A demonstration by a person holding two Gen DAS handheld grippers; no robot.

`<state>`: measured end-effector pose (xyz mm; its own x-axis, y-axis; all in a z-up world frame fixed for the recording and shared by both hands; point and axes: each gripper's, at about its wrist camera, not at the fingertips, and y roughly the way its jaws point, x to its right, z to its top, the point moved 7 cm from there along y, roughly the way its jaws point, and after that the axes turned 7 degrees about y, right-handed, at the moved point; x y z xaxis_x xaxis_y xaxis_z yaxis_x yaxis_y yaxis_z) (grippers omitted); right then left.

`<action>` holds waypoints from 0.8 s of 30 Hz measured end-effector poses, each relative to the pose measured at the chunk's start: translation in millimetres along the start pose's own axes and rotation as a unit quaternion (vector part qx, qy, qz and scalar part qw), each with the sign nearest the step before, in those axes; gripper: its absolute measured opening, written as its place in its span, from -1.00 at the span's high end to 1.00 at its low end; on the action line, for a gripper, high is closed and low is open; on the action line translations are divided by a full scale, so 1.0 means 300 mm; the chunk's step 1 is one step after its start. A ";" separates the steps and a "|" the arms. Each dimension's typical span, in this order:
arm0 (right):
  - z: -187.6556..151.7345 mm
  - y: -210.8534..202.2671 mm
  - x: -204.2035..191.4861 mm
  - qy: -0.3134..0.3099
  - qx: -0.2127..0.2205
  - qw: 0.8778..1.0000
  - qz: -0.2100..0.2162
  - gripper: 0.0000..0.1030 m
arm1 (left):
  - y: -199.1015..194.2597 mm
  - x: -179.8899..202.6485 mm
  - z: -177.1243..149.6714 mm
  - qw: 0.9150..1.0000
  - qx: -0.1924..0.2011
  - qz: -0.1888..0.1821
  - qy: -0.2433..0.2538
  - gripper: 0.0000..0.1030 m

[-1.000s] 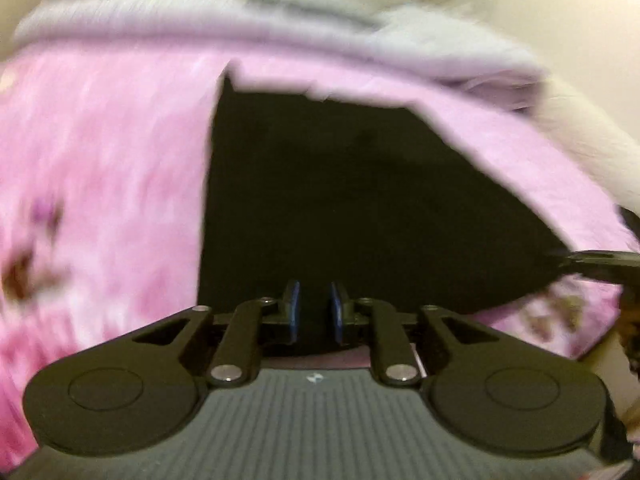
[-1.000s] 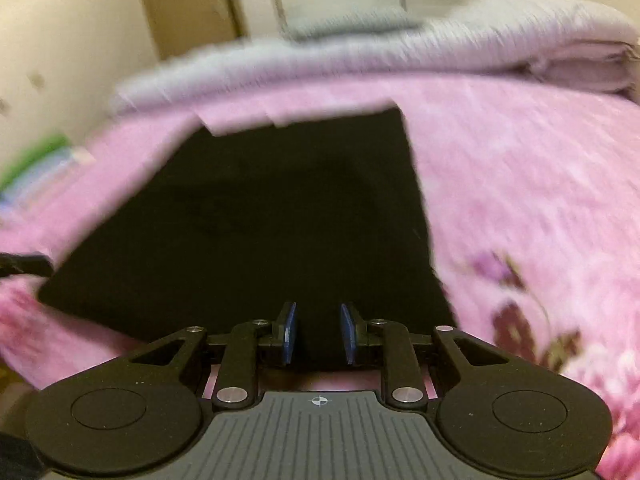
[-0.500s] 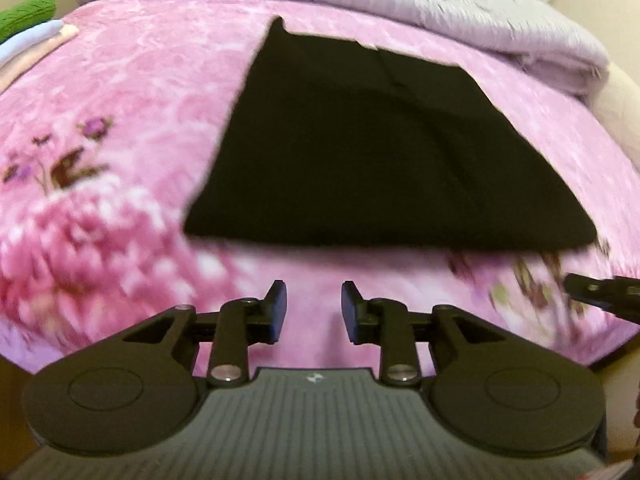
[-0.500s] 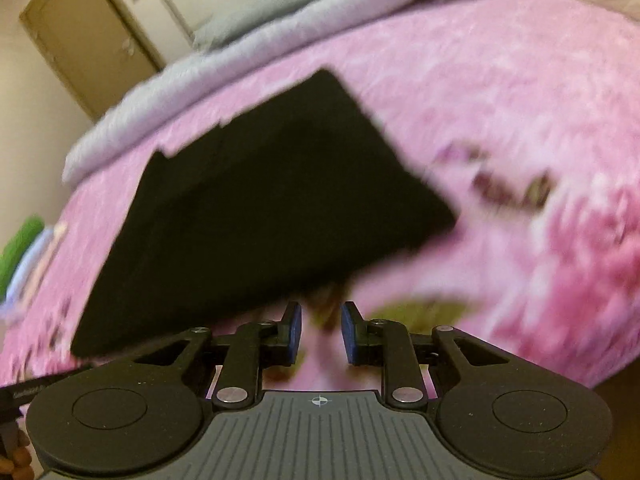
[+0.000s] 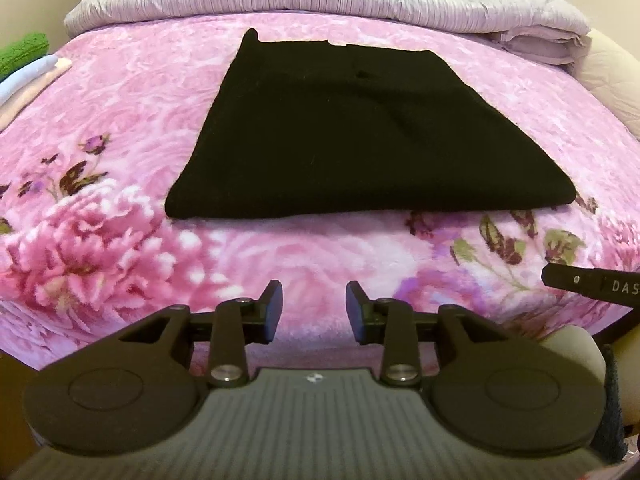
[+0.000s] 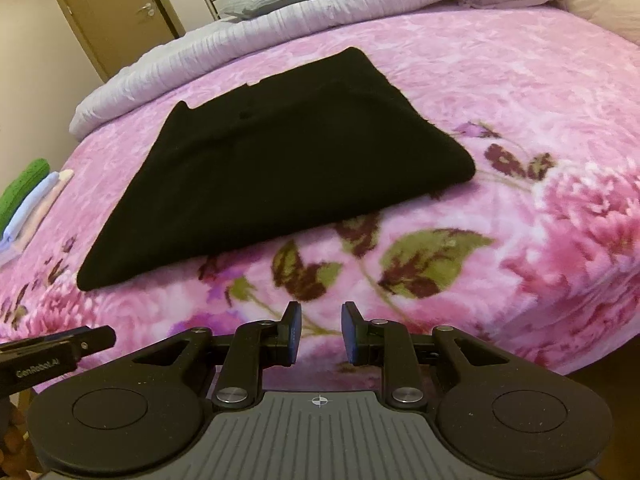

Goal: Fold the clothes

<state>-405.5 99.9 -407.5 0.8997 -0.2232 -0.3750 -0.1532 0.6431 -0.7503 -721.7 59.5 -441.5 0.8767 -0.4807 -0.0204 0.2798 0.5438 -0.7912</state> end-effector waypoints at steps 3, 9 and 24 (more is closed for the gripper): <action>-0.010 -0.004 -0.006 -0.002 -0.003 1.000 0.001 0.54 | -0.007 -0.002 -0.003 1.000 0.003 -0.001 -0.003 0.41; -0.020 -0.001 -0.029 -0.016 -0.006 1.000 0.002 0.54 | 0.004 -0.006 -0.008 1.000 0.006 -0.008 -0.010 0.39; -0.014 0.045 -0.028 -0.028 -0.017 0.999 -0.008 0.54 | 0.070 -0.010 -0.019 1.000 -0.004 -0.010 -0.016 0.39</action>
<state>-416.7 107.3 -416.7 0.9234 -0.1914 -0.3328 -0.1516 0.6146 -0.7741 -720.5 68.4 -461.4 0.8829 -0.4693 0.0159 0.2951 0.5282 -0.7962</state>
